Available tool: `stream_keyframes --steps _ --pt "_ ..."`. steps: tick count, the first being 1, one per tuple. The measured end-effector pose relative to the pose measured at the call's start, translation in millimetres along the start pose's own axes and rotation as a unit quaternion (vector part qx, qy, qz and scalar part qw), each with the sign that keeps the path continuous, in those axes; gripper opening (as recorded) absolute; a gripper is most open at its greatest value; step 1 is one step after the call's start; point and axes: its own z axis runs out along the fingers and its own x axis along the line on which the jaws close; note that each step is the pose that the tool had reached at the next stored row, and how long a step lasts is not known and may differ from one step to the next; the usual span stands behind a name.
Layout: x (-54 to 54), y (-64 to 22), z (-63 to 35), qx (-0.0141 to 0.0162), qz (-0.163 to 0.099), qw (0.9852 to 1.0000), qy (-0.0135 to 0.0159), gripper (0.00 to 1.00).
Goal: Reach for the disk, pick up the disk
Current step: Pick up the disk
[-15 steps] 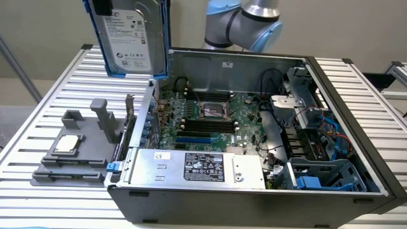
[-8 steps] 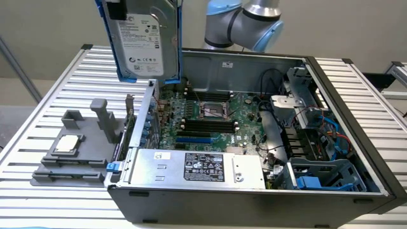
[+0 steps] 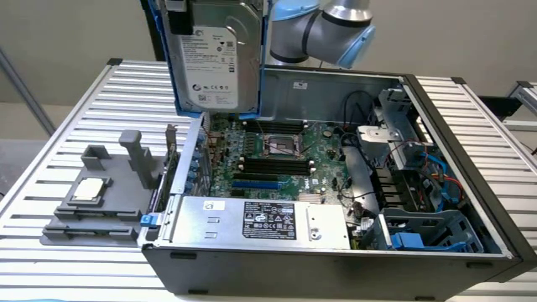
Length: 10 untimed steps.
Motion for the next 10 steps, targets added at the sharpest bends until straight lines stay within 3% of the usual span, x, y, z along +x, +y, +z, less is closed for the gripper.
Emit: stream_keyframes --steps 10 --pt "25.3 -32.4 -0.8 0.0000 0.000 1.0000 0.0000 0.33"
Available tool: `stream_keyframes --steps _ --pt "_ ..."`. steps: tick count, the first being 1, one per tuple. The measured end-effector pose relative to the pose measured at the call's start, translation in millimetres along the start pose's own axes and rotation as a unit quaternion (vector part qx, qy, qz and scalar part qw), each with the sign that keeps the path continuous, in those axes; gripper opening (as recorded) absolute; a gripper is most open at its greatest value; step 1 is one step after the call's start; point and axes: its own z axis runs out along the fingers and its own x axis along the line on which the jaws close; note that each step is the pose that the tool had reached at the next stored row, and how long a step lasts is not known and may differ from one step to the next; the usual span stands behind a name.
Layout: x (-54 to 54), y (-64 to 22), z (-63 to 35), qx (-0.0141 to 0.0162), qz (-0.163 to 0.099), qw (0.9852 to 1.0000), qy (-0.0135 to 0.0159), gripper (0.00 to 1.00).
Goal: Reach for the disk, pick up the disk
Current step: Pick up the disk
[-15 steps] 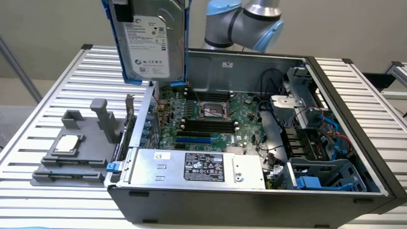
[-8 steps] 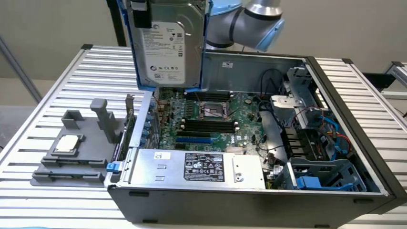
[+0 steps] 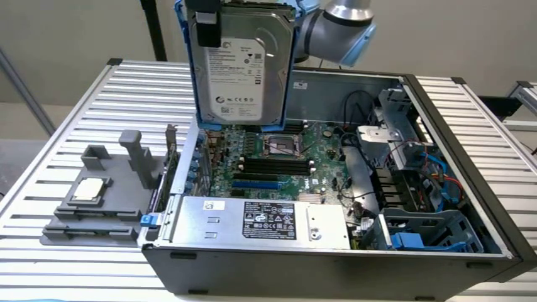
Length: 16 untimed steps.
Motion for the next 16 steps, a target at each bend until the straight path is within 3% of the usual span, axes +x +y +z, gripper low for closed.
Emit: stream_keyframes --steps 8,16 --pt "20.0 -25.9 1.0 0.0000 0.000 1.0000 0.0000 0.33" --pt "36.8 -57.7 2.2 0.0000 0.000 1.0000 0.0000 0.33"
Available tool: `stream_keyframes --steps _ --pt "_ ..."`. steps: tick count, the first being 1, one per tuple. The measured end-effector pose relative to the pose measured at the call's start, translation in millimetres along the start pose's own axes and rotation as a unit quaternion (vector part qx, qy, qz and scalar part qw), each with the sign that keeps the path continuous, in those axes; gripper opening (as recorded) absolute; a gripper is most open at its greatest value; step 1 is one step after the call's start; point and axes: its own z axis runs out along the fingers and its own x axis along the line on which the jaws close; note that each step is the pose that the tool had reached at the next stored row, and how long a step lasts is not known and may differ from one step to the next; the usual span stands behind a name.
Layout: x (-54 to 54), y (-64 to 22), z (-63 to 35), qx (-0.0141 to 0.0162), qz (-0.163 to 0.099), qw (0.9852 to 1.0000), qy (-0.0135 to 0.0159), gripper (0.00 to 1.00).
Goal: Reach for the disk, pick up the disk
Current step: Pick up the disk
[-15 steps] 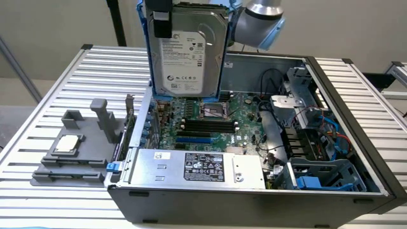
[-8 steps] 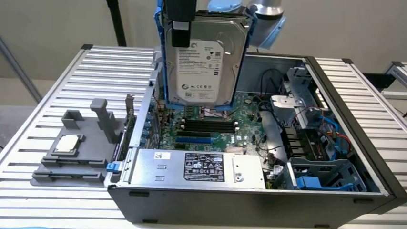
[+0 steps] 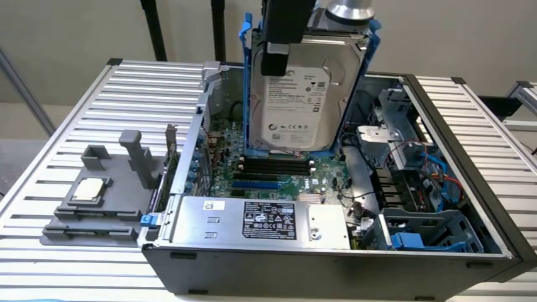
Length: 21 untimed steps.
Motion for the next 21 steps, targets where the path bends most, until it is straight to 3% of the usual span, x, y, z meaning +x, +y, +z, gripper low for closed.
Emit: stream_keyframes --steps 21 --pt "39.9 -91.5 4.8 0.0000 0.000 1.0000 0.0000 0.33"
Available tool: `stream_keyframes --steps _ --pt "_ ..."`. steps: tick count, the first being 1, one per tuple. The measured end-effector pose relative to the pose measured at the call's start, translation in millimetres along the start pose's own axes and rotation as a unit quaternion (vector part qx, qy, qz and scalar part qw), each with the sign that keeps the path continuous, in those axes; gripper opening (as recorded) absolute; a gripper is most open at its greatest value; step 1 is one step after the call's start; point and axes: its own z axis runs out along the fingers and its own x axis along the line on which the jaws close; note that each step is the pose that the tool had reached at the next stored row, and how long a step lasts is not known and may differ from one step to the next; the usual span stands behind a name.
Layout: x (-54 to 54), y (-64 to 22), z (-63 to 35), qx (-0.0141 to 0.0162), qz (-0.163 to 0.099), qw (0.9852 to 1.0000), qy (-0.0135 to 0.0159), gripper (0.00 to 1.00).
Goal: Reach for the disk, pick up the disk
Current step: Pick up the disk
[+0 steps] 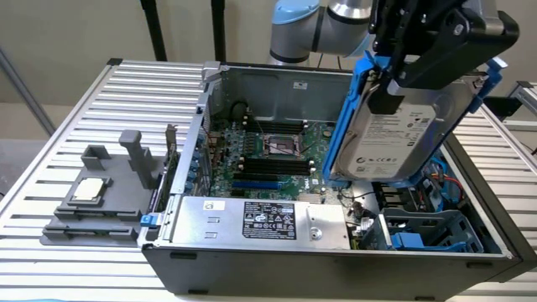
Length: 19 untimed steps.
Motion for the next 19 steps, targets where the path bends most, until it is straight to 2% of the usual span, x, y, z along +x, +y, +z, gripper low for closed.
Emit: stream_keyframes --steps 13,19 --pt "27.9 -49.5 8.4 0.0000 0.000 1.0000 0.0000 0.33" --pt "36.6 -74.2 15.5 0.0000 0.000 1.0000 -0.0001 0.33"
